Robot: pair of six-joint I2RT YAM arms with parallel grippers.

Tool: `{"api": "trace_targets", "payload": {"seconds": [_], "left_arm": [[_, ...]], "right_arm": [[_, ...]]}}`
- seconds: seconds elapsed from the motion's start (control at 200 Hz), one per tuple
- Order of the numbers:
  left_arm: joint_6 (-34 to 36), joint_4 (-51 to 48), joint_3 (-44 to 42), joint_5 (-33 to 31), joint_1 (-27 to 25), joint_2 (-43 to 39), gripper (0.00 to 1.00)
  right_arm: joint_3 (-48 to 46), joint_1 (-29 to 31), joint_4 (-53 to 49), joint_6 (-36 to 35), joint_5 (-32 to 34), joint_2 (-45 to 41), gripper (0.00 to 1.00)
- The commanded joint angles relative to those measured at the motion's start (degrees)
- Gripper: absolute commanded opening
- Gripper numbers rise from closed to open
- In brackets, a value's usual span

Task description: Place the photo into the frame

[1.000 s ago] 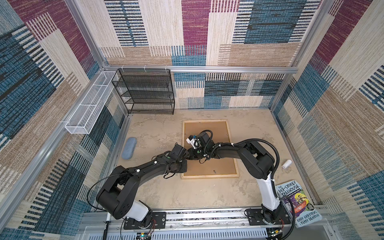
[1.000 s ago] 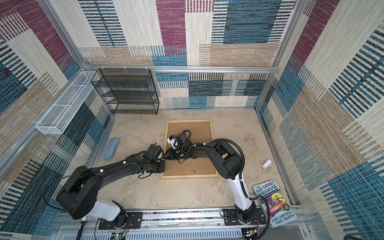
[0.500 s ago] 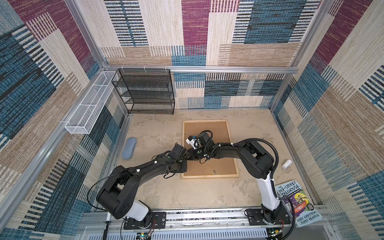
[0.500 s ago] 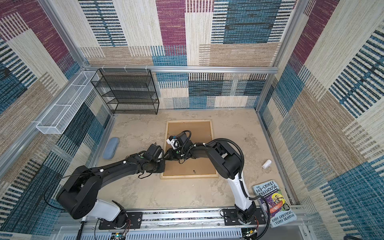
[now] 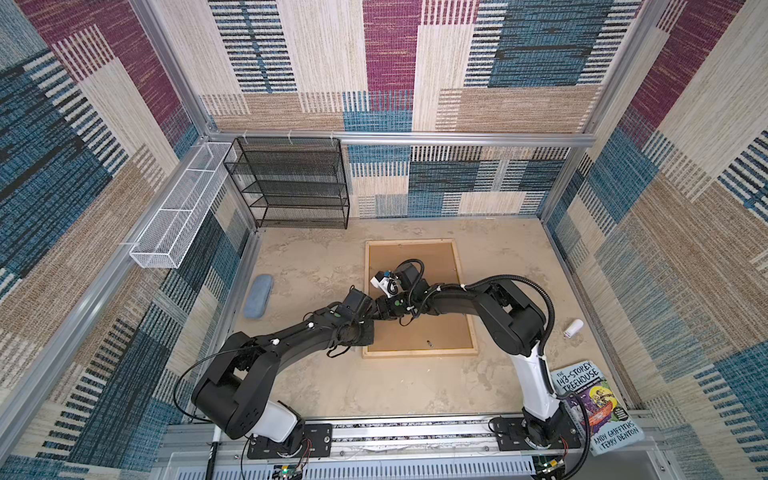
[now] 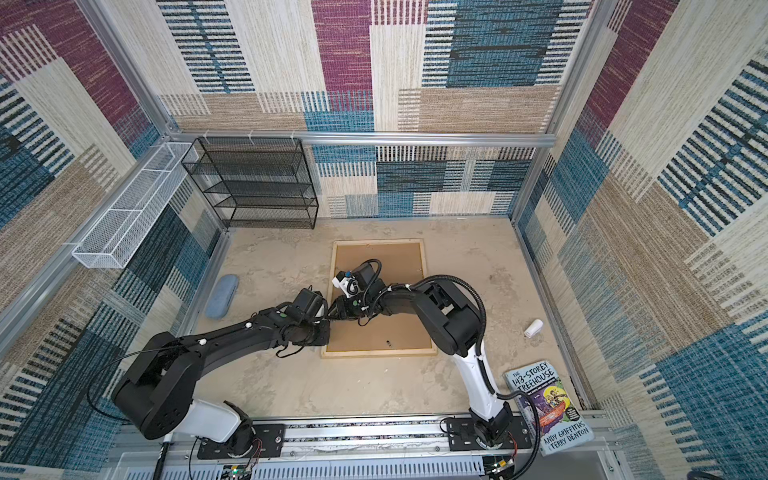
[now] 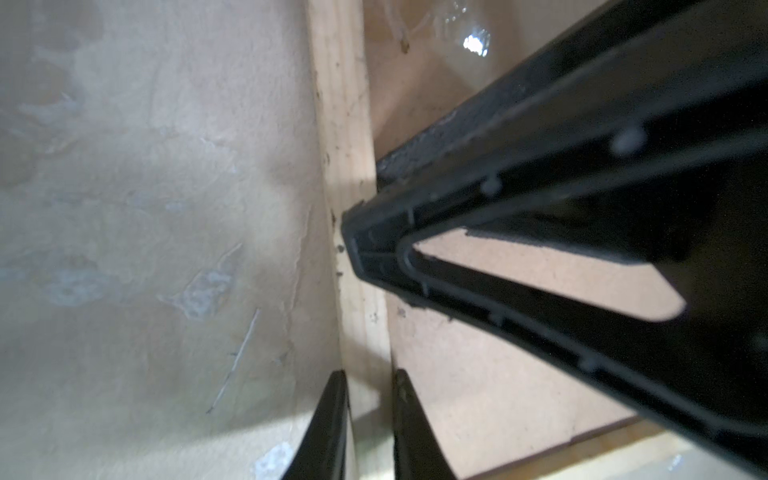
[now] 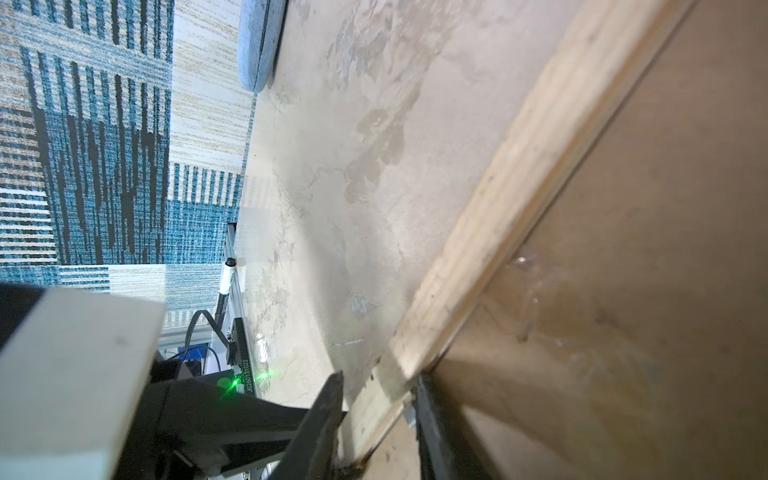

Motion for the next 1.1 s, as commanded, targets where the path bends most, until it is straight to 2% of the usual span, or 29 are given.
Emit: {"api": "trace_targets", "payload": {"seconds": [0.0, 0.075, 0.19, 0.411, 0.836, 1.092], "left_arm": [[2.9, 0.5, -0.3, 0.2, -0.1, -0.2, 0.20], [2.7, 0.9, -0.6, -0.1, -0.1, -0.3, 0.20], [2.5, 0.7, -0.3, -0.4, -0.1, -0.1, 0.20], [2.4, 1.0, -0.5, -0.9, -0.1, -0.4, 0.20], [2.3, 1.8, -0.8, -0.6, -0.1, -0.3, 0.20], [2.4, 1.9, -0.9, -0.6, -0.1, -0.4, 0.20]], "right_arm": [[-0.8, 0.1, -6.9, 1.7, 5.2, -0.7, 0.34], [-1.2, 0.1, -6.7, 3.4, 7.4, -2.2, 0.36], [-2.7, 0.0, -6.2, 6.0, 10.6, -4.7, 0.49], [-4.8, 0.1, -5.0, 10.5, 10.6, -6.8, 0.64], [-3.3, 1.6, -0.6, 16.8, 5.4, -4.9, 0.66], [-3.7, 2.2, 0.2, 17.8, 5.5, -5.7, 0.66]]}}
